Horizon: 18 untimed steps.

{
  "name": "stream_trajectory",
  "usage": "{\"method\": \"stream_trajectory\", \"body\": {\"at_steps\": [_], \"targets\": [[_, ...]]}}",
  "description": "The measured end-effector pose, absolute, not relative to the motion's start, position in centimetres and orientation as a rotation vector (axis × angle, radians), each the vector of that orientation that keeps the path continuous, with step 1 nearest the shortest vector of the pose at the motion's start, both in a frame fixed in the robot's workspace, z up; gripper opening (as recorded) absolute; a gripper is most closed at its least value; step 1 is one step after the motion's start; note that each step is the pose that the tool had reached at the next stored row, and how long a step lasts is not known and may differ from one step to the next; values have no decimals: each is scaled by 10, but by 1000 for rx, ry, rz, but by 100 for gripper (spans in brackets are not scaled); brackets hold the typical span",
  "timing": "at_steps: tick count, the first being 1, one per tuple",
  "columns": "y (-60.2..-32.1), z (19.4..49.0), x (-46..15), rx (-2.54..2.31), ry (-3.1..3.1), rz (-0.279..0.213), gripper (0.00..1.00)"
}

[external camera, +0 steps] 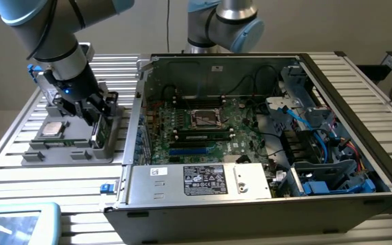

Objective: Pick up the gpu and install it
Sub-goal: 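Pick up the gpu and move the gpu toward the slot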

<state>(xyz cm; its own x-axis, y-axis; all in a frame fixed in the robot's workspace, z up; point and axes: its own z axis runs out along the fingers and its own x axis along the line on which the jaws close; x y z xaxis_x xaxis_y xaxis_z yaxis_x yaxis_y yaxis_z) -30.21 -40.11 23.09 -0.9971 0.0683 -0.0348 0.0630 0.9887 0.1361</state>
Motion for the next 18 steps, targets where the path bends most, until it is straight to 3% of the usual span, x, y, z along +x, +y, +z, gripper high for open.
{"method": "stream_trajectory", "body": {"at_steps": [12, 15, 17, 18], "targets": [[-401, 229, -302, 106, 3093, 210, 54], [-401, 229, -302, 107, 3093, 210, 45], [-401, 229, -302, 107, 3093, 210, 33], [-401, 229, -302, 107, 3093, 210, 33]]}}
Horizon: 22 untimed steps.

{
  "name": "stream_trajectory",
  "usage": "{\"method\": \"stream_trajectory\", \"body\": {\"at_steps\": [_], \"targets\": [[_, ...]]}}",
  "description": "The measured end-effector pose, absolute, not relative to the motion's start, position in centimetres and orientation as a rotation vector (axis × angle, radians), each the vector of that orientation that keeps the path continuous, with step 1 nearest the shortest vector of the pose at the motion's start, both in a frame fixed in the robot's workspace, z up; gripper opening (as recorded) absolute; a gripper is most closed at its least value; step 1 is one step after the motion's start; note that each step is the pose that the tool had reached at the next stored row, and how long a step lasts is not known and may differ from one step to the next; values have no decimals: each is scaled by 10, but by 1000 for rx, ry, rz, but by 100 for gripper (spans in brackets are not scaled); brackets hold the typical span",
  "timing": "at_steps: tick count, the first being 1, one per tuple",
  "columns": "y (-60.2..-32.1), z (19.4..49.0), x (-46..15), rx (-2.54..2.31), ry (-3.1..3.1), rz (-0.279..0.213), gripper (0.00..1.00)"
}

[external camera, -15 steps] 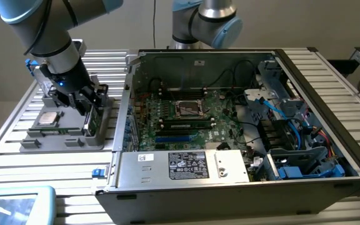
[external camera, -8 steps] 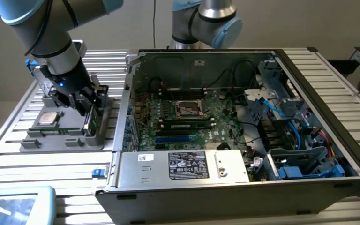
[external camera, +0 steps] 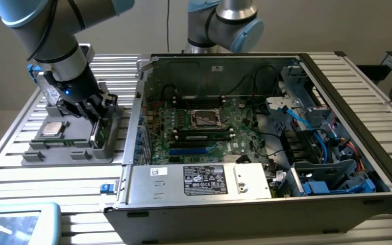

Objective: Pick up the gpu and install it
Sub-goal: 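Pick up the gpu and move the gpu toward the slot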

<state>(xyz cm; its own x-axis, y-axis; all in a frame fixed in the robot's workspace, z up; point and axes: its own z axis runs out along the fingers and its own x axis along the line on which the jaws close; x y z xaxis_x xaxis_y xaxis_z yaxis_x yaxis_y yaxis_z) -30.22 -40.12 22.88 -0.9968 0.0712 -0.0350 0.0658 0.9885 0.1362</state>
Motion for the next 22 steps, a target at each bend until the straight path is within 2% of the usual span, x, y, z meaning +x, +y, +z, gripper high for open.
{"method": "stream_trajectory", "body": {"at_steps": [1, 2, 12, 22], "targets": [[-401, 229, -302, 107, 3093, 210, 27], [-401, 229, -302, 107, 3093, 210, 27], [-401, 230, -302, 107, 3092, 210, 27], [-401, 248, -302, 107, 3093, 211, 27]]}}
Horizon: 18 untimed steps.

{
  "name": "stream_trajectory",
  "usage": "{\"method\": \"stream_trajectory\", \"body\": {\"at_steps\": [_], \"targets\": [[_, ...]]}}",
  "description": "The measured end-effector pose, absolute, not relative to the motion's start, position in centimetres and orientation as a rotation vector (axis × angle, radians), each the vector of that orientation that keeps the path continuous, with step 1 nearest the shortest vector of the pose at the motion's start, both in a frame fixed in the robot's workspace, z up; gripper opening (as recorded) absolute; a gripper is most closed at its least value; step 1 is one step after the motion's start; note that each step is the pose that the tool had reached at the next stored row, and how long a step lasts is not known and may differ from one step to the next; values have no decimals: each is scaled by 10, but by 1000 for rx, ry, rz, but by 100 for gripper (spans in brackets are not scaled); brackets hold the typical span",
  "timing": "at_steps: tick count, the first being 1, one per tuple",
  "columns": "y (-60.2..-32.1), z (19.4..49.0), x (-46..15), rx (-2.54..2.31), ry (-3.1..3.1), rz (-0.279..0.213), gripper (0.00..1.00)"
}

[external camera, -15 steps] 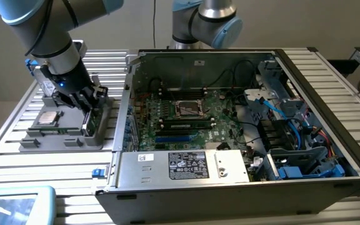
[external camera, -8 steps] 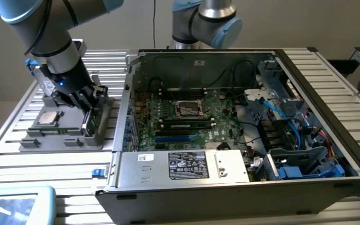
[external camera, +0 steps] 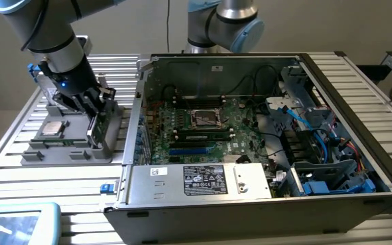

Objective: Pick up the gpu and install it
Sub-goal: 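Pick up the gpu and move the gpu toward the slot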

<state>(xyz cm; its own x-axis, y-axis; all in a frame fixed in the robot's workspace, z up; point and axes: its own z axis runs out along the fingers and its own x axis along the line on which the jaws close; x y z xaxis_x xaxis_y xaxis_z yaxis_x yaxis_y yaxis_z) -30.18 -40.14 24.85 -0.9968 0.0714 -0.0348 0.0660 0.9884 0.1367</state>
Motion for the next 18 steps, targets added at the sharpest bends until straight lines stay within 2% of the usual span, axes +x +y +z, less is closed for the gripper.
{"method": "stream_trajectory", "body": {"at_steps": [18], "targets": [[-402, 312, -301, 106, 3093, 221, 27]]}}
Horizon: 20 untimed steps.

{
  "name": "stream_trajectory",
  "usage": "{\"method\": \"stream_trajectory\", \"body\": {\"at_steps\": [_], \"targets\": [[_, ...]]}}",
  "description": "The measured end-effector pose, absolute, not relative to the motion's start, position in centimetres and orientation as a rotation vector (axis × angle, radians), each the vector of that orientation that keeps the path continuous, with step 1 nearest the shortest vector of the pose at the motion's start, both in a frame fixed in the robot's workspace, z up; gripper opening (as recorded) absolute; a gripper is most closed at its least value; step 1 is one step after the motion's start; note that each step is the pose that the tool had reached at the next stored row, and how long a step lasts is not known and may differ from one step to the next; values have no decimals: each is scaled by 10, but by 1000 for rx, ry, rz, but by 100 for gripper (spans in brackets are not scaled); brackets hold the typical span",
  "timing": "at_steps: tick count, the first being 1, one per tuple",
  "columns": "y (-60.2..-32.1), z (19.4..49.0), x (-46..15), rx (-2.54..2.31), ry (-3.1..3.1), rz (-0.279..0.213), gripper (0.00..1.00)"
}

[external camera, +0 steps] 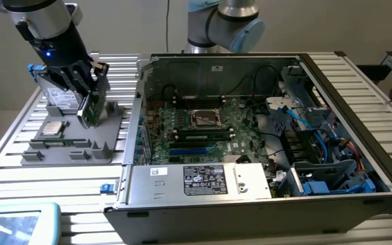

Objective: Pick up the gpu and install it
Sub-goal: 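Pick up the gpu and move the gpu toward the slot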

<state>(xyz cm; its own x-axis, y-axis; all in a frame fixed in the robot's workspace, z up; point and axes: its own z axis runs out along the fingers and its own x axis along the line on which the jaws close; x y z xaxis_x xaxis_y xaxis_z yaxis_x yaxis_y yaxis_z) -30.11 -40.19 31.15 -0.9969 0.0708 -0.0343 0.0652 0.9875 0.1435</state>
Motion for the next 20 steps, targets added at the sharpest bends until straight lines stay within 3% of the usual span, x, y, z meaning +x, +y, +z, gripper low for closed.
{"method": "stream_trajectory", "body": {"at_steps": [20], "targets": [[-407, 403, -257, 107, 3108, 221, 27]]}}
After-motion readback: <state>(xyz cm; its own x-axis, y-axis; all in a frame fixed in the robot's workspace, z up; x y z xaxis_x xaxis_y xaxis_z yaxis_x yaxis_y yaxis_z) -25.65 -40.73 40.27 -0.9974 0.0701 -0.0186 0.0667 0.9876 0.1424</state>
